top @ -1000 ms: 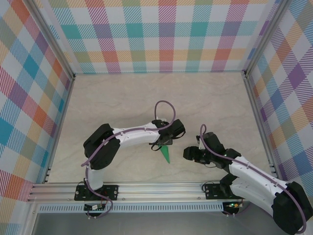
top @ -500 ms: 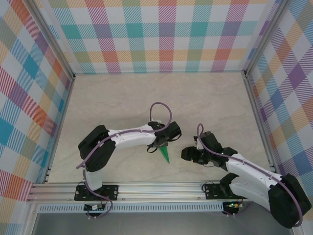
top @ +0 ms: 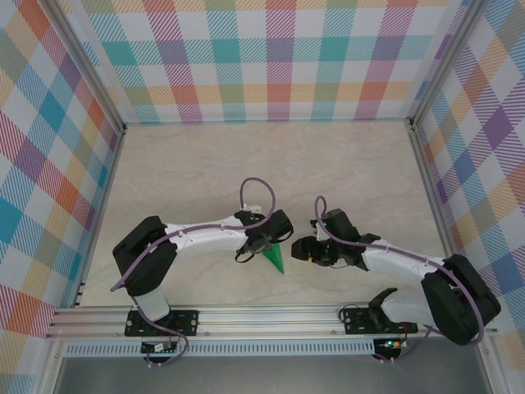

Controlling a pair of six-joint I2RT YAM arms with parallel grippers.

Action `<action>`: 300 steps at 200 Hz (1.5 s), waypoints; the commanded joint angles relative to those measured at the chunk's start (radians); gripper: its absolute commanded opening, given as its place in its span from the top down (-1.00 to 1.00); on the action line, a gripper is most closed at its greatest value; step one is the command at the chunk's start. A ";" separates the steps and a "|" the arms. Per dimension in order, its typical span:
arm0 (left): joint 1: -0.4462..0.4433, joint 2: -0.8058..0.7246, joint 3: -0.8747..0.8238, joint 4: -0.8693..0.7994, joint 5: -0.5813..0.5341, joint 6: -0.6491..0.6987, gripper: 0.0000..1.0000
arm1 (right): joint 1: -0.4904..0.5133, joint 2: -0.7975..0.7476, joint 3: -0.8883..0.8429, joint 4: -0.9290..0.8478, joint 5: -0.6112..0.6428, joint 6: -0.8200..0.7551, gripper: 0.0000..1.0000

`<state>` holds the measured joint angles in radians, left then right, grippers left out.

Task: Fold a paper plane with a square sheet of paper (pick it up from the middle)
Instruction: Turn over a paper plane at the center of the table.

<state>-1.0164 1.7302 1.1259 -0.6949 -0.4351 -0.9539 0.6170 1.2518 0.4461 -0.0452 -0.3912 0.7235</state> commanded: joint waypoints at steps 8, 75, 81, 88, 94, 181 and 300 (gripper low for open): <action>0.009 -0.033 -0.026 0.020 0.000 -0.002 0.88 | 0.015 0.095 0.080 0.078 -0.065 -0.039 -0.13; 0.010 -0.058 -0.046 0.020 -0.005 -0.003 0.89 | 0.039 0.311 0.215 0.138 -0.140 -0.070 0.01; 0.010 -0.060 -0.048 0.019 -0.005 -0.003 0.89 | 0.041 0.322 0.223 0.142 -0.141 -0.071 0.01; 0.010 -0.060 -0.049 0.021 -0.005 -0.003 0.89 | 0.043 0.335 0.229 0.144 -0.141 -0.071 0.01; 0.010 -0.061 -0.050 0.023 -0.003 -0.003 0.89 | 0.042 0.348 0.240 0.141 -0.140 -0.073 0.01; 0.013 -0.052 -0.055 0.035 0.004 0.001 0.88 | 0.065 0.408 0.252 0.182 -0.189 -0.079 0.14; 0.015 -0.058 -0.055 0.034 0.008 0.002 0.88 | 0.109 0.344 0.225 0.137 -0.152 -0.097 -0.05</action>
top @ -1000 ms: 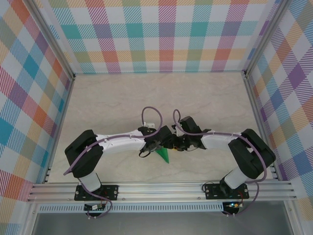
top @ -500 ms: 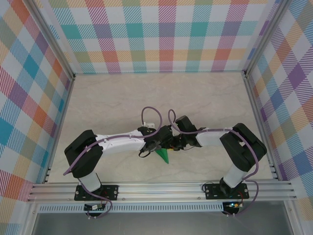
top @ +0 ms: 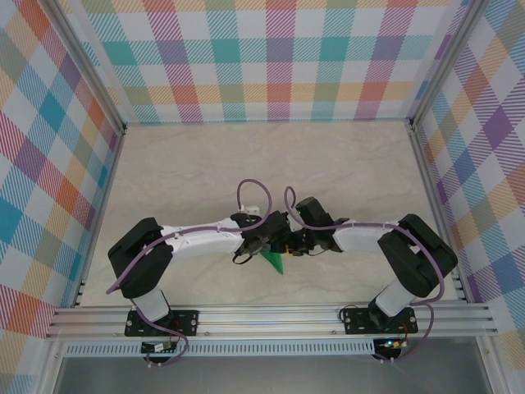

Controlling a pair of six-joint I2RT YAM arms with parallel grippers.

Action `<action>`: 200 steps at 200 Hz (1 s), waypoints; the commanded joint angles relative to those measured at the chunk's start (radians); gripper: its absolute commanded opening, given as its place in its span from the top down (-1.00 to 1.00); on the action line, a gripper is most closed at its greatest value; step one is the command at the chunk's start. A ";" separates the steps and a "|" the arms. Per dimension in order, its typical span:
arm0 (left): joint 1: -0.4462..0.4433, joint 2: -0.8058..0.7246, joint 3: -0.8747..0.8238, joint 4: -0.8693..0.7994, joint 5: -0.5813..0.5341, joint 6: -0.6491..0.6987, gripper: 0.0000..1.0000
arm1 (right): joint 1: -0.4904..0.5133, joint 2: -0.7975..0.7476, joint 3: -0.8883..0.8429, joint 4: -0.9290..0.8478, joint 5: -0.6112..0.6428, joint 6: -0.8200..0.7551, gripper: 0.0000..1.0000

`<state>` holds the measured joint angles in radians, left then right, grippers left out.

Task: Fold a paper plane with a square sheet of paper (pick it up from the middle)
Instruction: Turn over a paper plane at the center of the table.

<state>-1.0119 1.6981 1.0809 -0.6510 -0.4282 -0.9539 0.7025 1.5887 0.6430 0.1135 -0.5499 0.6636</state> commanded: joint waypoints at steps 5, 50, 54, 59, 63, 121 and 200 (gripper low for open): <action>0.009 -0.028 -0.010 -0.009 0.001 0.001 0.88 | 0.028 0.011 0.034 -0.031 0.018 -0.041 -0.05; 0.010 -0.028 -0.009 -0.009 0.006 0.002 0.89 | 0.073 0.061 0.079 -0.103 0.097 -0.067 -0.01; 0.010 -0.028 -0.010 -0.009 0.006 0.002 0.88 | 0.075 0.063 0.082 -0.106 0.106 -0.067 0.00; 0.010 -0.028 -0.010 -0.009 0.004 0.002 0.88 | 0.079 0.063 0.084 -0.112 0.117 -0.067 0.01; 0.010 -0.030 -0.012 -0.009 0.004 0.001 0.88 | 0.082 0.065 0.086 -0.116 0.126 -0.067 0.01; 0.010 -0.031 -0.012 -0.009 0.004 0.001 0.88 | 0.103 0.076 0.104 -0.174 0.221 -0.073 0.26; 0.010 -0.149 -0.090 0.073 0.039 0.009 0.73 | 0.117 0.060 0.146 -0.253 0.285 -0.074 0.77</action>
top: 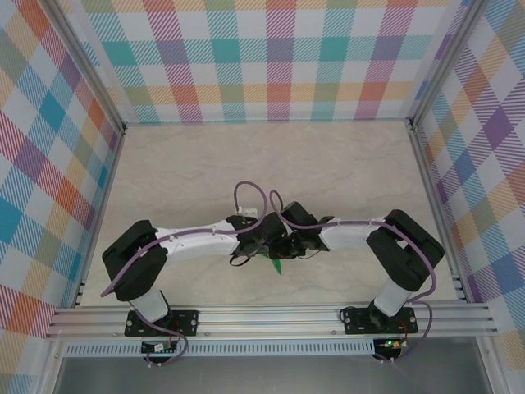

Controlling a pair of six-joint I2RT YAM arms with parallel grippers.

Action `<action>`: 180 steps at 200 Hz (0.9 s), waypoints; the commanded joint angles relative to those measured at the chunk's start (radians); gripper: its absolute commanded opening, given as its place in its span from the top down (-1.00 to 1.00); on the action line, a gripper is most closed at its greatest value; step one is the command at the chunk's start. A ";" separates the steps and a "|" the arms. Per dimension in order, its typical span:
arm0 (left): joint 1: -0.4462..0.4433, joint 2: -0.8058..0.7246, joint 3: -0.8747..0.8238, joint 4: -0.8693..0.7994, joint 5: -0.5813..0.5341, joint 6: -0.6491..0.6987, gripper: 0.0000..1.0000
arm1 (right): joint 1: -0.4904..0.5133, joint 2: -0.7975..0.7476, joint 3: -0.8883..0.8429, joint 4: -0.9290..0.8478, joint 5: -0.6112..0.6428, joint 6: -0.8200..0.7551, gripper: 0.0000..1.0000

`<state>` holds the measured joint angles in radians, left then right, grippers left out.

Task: Fold a paper plane with a square sheet of paper (pick it up from the middle)
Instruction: Turn over a paper plane at the center of the table.

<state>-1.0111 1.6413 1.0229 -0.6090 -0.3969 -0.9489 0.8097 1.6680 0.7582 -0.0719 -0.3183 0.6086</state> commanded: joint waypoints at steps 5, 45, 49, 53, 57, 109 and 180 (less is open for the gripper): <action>0.009 -0.111 -0.042 0.035 0.007 0.004 0.71 | 0.011 -0.032 0.037 -0.084 0.068 -0.020 0.79; 0.009 -0.300 -0.139 0.042 -0.038 -0.024 0.39 | 0.014 -0.135 0.097 -0.285 0.284 -0.016 0.86; 0.009 -0.319 -0.152 0.041 -0.044 -0.028 0.35 | 0.014 -0.141 0.105 -0.311 0.315 -0.014 0.85; 0.009 -0.337 -0.165 0.039 -0.052 -0.032 0.32 | 0.014 -0.146 0.117 -0.336 0.340 -0.012 0.85; 0.011 -0.357 -0.178 0.038 -0.059 -0.037 0.29 | 0.015 -0.149 0.126 -0.355 0.374 -0.011 0.85; 0.029 -0.553 -0.303 0.009 -0.086 -0.084 0.12 | 0.014 0.011 0.290 -0.526 0.529 0.011 0.78; 0.049 -0.741 -0.403 -0.020 -0.080 -0.105 0.04 | 0.014 0.181 0.351 -0.495 0.493 0.053 0.62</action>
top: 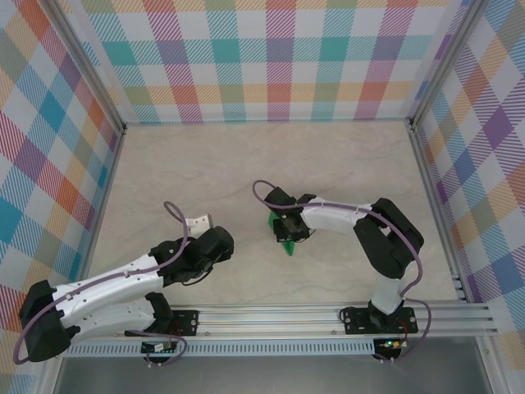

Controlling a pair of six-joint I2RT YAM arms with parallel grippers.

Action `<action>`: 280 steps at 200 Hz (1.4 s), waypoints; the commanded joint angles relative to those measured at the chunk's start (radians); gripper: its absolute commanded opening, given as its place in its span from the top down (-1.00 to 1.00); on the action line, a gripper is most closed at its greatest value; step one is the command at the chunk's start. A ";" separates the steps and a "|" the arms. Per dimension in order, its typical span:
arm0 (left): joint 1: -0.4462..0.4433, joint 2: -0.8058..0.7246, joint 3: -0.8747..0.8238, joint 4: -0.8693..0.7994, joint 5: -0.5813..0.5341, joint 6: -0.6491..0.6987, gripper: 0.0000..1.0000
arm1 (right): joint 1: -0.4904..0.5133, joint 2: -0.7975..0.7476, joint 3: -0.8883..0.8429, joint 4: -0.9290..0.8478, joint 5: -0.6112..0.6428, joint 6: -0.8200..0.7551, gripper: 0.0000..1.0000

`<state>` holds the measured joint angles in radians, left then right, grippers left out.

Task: Fold a paper plane with a square sheet of paper (pick it up from the middle)
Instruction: Turn over a paper plane at the center of the table, then reset both arms

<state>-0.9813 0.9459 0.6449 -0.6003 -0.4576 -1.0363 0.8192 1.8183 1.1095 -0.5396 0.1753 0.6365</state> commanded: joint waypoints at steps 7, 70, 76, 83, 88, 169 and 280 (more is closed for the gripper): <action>0.021 -0.056 -0.031 -0.029 -0.019 -0.019 0.04 | 0.005 0.032 -0.008 -0.023 -0.001 0.028 0.60; 0.028 -0.058 -0.041 -0.009 0.001 -0.015 0.01 | 0.005 -0.003 -0.013 -0.032 -0.010 0.020 0.52; 0.028 -0.056 -0.037 -0.009 0.000 -0.013 0.00 | 0.005 -0.025 -0.009 -0.038 -0.005 0.016 0.50; 0.029 -0.053 -0.035 -0.010 -0.001 -0.009 -0.01 | 0.005 -0.053 -0.008 -0.045 -0.002 0.010 0.48; 0.029 -0.051 -0.032 -0.012 -0.004 -0.008 -0.02 | 0.005 -0.076 -0.008 -0.049 0.002 0.005 0.46; 0.030 0.016 0.000 -0.003 -0.042 0.051 -0.23 | -0.001 -0.702 -0.193 -0.132 0.410 -0.005 -0.47; 0.234 0.079 -0.002 0.069 -0.189 0.302 -1.00 | -0.581 -0.724 -0.563 0.426 0.553 -0.406 -0.99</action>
<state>-0.8101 1.0187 0.6407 -0.5724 -0.5900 -0.8257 0.3130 1.0050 0.5686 -0.3374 0.7753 0.3595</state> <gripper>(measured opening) 0.996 0.997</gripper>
